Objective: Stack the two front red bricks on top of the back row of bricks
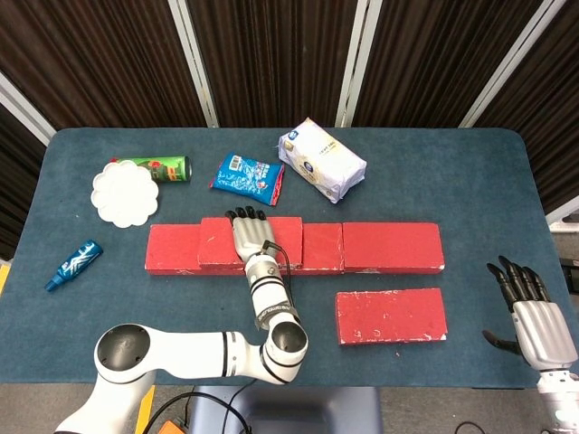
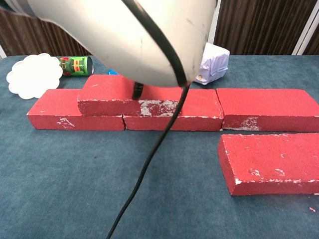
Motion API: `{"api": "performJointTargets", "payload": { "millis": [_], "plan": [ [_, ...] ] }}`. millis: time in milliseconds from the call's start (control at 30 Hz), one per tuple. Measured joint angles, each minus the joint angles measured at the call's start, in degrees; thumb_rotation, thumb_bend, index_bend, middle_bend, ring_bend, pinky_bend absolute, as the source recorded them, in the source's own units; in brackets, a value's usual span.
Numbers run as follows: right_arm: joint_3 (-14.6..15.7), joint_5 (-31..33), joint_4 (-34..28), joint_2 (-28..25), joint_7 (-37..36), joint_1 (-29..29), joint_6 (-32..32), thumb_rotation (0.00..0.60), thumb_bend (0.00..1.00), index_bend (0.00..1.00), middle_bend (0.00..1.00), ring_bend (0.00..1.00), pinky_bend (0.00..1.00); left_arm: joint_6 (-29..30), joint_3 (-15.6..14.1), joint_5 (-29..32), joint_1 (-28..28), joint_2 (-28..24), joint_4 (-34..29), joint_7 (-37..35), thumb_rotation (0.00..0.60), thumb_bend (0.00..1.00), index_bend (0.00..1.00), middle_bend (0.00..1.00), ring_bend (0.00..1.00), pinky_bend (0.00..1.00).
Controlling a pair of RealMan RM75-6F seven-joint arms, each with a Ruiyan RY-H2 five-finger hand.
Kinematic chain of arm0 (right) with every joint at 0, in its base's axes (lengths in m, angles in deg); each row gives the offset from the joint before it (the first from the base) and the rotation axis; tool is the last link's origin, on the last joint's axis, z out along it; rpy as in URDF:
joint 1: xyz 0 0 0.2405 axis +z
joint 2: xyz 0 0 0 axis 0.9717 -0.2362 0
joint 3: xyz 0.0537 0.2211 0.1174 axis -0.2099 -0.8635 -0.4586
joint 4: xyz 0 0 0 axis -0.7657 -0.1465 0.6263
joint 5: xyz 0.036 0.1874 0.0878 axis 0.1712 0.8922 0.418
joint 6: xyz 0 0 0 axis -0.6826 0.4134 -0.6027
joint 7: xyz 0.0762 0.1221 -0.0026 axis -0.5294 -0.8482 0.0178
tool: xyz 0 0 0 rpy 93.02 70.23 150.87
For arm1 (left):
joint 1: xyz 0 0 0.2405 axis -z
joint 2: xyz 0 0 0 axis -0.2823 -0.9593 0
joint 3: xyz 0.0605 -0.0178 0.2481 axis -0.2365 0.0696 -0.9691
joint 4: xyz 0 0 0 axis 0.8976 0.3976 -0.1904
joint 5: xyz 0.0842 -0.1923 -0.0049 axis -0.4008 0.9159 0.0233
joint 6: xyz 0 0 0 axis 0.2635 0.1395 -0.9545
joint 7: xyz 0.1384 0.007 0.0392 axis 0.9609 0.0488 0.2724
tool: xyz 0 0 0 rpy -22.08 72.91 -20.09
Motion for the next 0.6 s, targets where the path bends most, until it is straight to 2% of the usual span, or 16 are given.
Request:
{"api": "performJointTargets", "payload": {
  "millis": [167,300,433,500,600],
  "plan": [
    [0.1,-0.4,0.0,0.0,-0.1,-0.2,0.4,0.600,0.00,0.19,0.00,0.02,0.00,1.6,1.6,0.0,-1.6,-3.1,-6.9,-1.2,0.600,0.20,0.00,0.00,0.00,0.12],
    [0.2,-0.4,-0.1,-0.2,-0.2,-0.3,0.5,0.600,0.00,0.19,0.00,0.02,0.00,1.0,1.5,-2.2,-5.2,-7.1,-14.7,-4.3,0.600,0.20,0.00,0.00,0.00,0.08],
    [0.0,-0.1,-0.2,-0.2,0.1,-0.5,1.0,0.600,0.00,0.19,0.00,0.02,0.00,-1.5,-1.3,-9.5,-12.3,-13.4,-24.6,-10.5,0.600,0.20,0.00,0.00,0.00,0.07],
    [0.0,-0.2,-0.4,-0.2,0.2,-0.6,1.0,0.600,0.00,0.19,0.00,0.02,0.00,-4.0,-3.5,-14.3,-17.6,-18.2,-30.0,-14.9,0.600,0.20,0.00,0.00,0.00,0.07],
    [0.0,-0.3,-0.7,-0.1,0.7,-0.6,1.1,0.600,0.00,0.19,0.00,0.02,0.00,-9.7,-7.0,-22.0,-25.2,-26.1,-34.6,-22.6,0.600,0.21,0.00,0.00,0.00,0.07]
  ]
}}
